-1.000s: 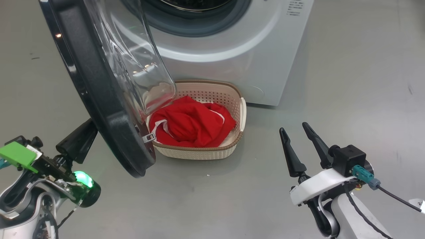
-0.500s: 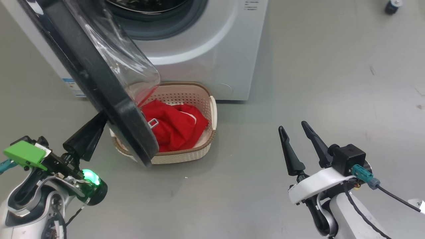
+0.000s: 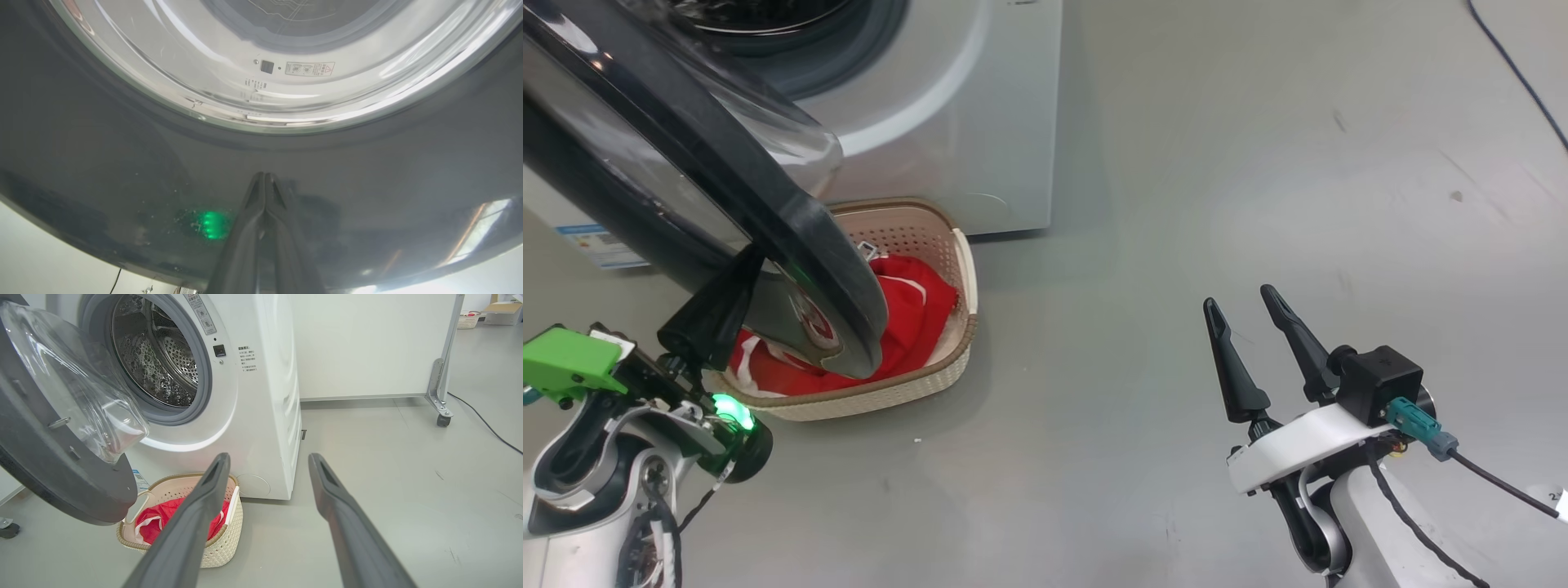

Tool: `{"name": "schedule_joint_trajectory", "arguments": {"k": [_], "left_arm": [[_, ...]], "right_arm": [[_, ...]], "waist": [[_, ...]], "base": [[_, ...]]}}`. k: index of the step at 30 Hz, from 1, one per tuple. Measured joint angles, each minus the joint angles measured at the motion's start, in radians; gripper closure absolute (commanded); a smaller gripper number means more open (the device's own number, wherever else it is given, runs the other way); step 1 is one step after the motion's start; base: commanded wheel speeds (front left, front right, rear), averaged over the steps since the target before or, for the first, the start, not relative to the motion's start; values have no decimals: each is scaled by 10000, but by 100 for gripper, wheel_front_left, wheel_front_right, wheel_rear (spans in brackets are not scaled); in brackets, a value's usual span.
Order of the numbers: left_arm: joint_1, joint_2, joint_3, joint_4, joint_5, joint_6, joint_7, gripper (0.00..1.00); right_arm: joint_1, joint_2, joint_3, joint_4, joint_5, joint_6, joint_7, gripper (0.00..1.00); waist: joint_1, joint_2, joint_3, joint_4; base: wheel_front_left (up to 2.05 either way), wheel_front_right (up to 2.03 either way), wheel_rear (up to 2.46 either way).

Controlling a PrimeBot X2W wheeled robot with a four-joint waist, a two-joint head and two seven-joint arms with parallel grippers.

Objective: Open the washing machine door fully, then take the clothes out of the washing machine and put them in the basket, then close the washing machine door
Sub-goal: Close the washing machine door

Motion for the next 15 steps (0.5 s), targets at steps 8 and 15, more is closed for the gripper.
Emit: {"name": "schedule_joint_trajectory", "arguments": {"k": [8, 15], "left_arm": [[-314, 84, 111, 286, 33, 0, -708, 100], [-551, 290, 364, 437, 90, 2, -1302, 100]], "right_arm": [[-34, 105, 23, -71, 0, 0, 0, 0], [-34, 245, 56, -127, 17, 0, 0, 0]], "waist": [[0, 0, 137, -751], [0, 0, 238, -1435]], "base": [[0, 0, 0], [0, 0, 0]]}}
